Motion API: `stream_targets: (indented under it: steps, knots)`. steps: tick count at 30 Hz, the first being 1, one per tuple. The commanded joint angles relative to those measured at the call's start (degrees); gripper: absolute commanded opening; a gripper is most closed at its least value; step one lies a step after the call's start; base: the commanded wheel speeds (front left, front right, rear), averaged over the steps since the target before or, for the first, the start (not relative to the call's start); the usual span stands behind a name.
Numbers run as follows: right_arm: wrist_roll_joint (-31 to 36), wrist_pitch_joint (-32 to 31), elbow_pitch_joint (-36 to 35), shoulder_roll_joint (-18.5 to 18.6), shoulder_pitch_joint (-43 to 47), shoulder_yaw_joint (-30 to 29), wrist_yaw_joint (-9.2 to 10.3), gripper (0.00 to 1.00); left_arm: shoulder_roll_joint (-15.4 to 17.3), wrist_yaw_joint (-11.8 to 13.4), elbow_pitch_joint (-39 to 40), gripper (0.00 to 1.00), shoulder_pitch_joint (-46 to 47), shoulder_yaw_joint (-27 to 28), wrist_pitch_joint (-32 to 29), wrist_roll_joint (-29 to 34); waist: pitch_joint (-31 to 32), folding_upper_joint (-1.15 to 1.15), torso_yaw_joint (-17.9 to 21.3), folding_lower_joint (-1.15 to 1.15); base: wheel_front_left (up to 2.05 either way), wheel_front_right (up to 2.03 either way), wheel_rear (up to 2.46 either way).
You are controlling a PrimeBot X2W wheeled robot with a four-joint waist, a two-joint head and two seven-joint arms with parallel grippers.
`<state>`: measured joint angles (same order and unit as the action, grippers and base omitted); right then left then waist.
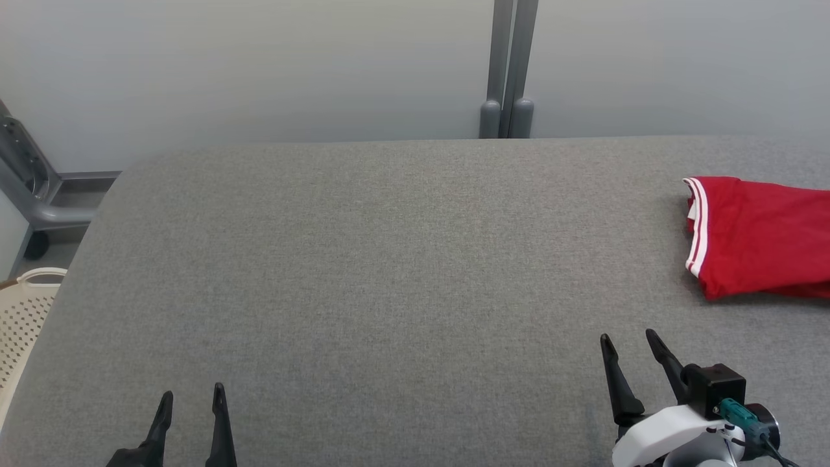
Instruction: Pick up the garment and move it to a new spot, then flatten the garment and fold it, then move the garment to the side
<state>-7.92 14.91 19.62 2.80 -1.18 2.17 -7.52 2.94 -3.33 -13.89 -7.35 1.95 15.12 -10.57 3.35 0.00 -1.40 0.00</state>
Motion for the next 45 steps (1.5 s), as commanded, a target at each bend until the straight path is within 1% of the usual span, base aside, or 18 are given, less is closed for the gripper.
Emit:
stream_targets:
  steps: [1, 2, 7, 26, 45]
  knots:
    - [-0.40, 0.23, -0.23, 0.14, 0.50, -0.05, 0.08, 1.00, -0.01, -0.23, -0.06, 1.00, 0.29, 0.20, 0.04, -0.22, -0.01, 0.00, 0.04, 0.00, 0.00, 0.00, 0.00]
    - [-0.09, 0.00, -0.02, 0.00, 0.00, 0.02, 0.00, 0.00, 0.00, -0.01, -0.05, 0.00, 0.02, 0.01, -0.01, -0.09, -0.01, 0.00, 0.04, 0.00, 0.00, 0.00, 0.00]
    - [-1.10, -0.54, 2.11, -0.26, 0.97, -0.12, -0.01, 0.00, -0.36, -0.05, -2.58, 0.00, 0.08, 0.14, -0.60, -1.01, -0.05, 0.00, 0.05, 0.00, 0.00, 0.00, 0.00]
    - [-21.81, -4.21, -1.11, -0.16, 0.48, -1.51, 0.00, 0.00, -0.26, -1.10, -2.62, 0.00, 4.26, 1.86, -7.14, -20.76, -0.56, 0.00, 0.26, 0.00, 0.00, 0.00, 0.00]
    - [-38.40, -7.19, -3.58, -0.06, 0.00, -2.69, 0.01, 0.00, -0.16, -1.92, -2.67, 0.00, 7.63, 3.26, -12.43, -36.58, -1.07, 0.00, 0.47, 0.00, 0.00, 0.00, 0.00]
